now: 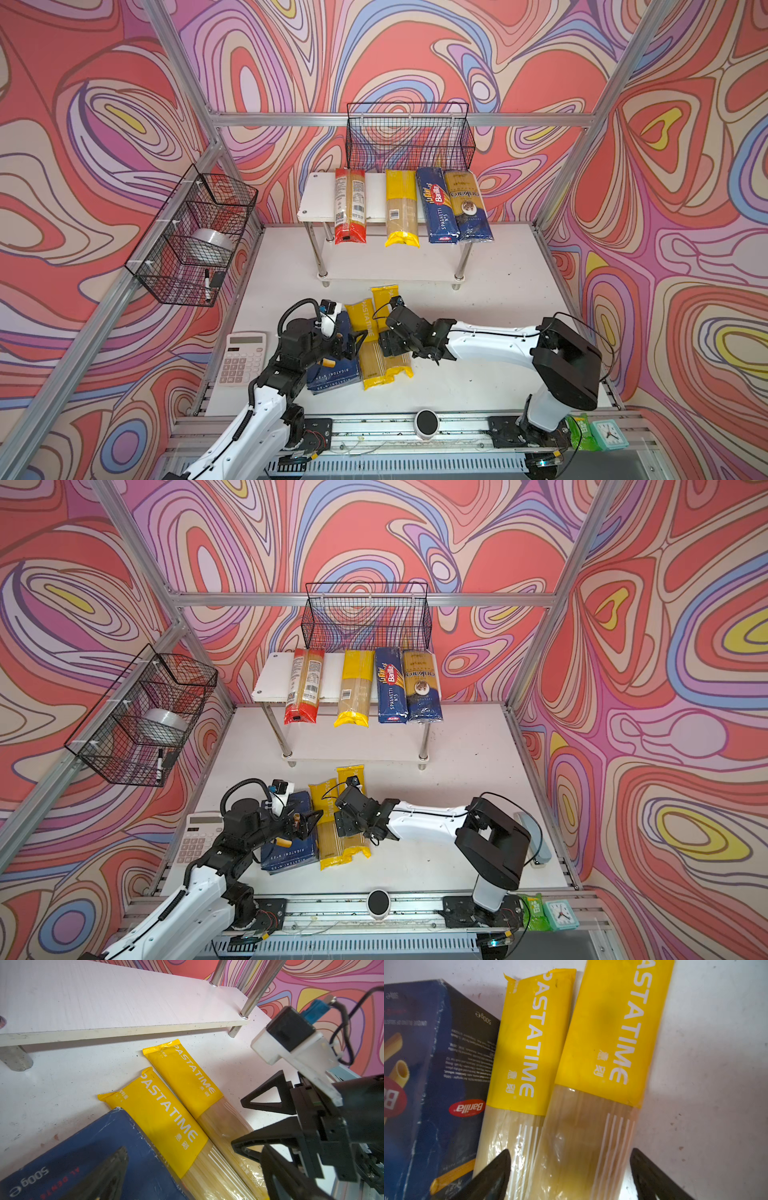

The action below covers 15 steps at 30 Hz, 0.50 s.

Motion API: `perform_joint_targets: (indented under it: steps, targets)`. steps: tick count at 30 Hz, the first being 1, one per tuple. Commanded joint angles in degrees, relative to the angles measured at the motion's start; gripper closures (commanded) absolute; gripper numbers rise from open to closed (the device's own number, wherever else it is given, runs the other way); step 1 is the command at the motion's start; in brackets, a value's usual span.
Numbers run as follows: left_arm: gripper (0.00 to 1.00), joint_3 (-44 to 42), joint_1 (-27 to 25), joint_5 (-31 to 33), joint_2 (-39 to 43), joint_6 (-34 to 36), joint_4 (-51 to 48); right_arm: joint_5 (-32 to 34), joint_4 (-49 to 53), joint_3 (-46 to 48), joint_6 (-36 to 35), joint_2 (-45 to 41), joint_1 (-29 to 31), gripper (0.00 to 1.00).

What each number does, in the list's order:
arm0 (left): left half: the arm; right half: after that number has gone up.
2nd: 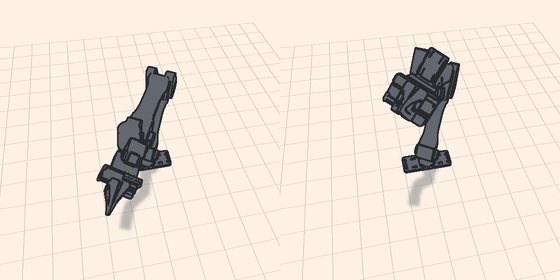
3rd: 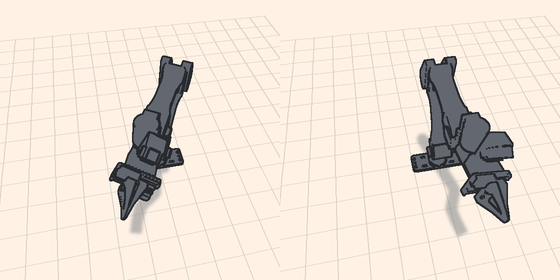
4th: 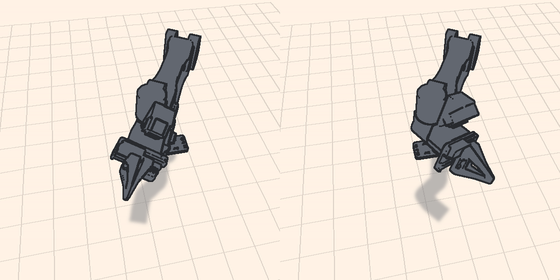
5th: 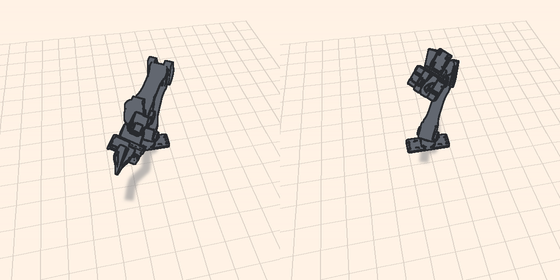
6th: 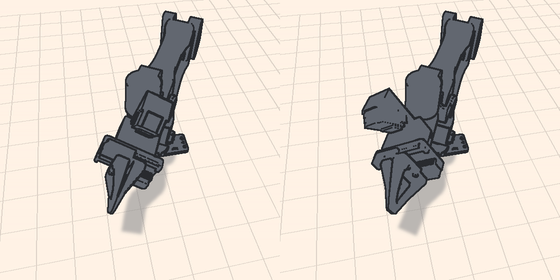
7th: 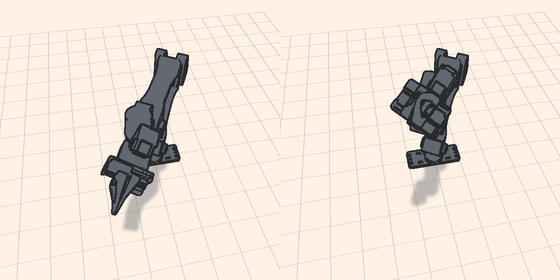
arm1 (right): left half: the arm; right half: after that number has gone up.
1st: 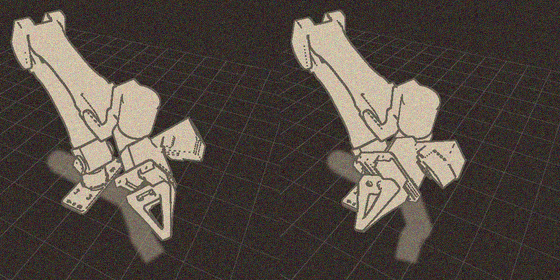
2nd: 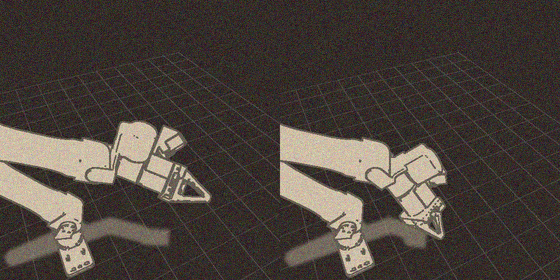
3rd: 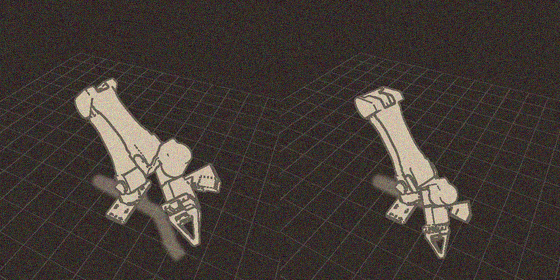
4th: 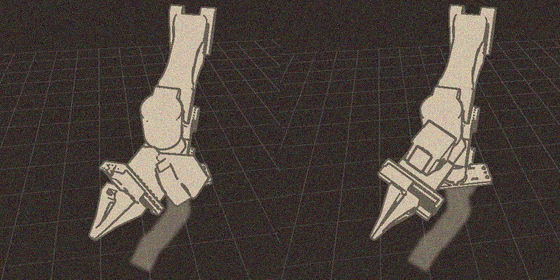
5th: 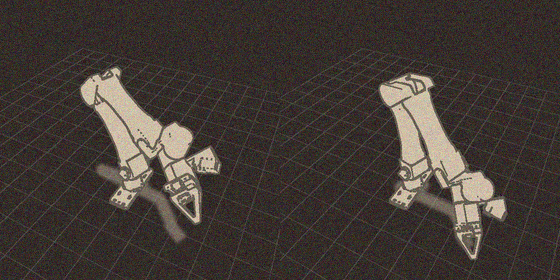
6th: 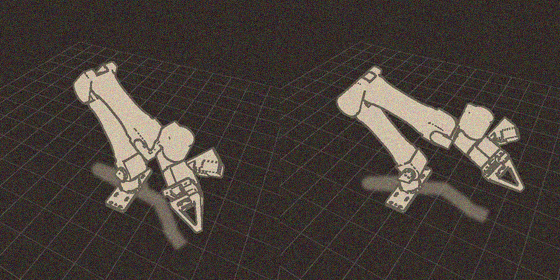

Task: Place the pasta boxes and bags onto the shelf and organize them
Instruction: 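Move the right gripper down to the yellow PASTATIME bags on the table, then lower the open right gripper around the farther yellow PASTATIME bag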

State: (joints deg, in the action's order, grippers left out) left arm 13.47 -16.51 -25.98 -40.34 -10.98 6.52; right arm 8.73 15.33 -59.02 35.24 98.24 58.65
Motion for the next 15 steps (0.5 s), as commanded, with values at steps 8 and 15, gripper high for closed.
perform_joint_targets:
  steps: [8, 15]
  targets:
    - [0.00, 1.2, -0.1, -1.0, -1.3, 0.0, 1.7, 2.2, 3.5, -3.7, -0.6, 4.6, 0.1, 0.07]
    - [0.00, 0.6, -0.2, -0.4, 0.2, -0.1, 1.7, 1.5, 5.7, -6.8, -1.0, 8.4, 0.1, 0.07]
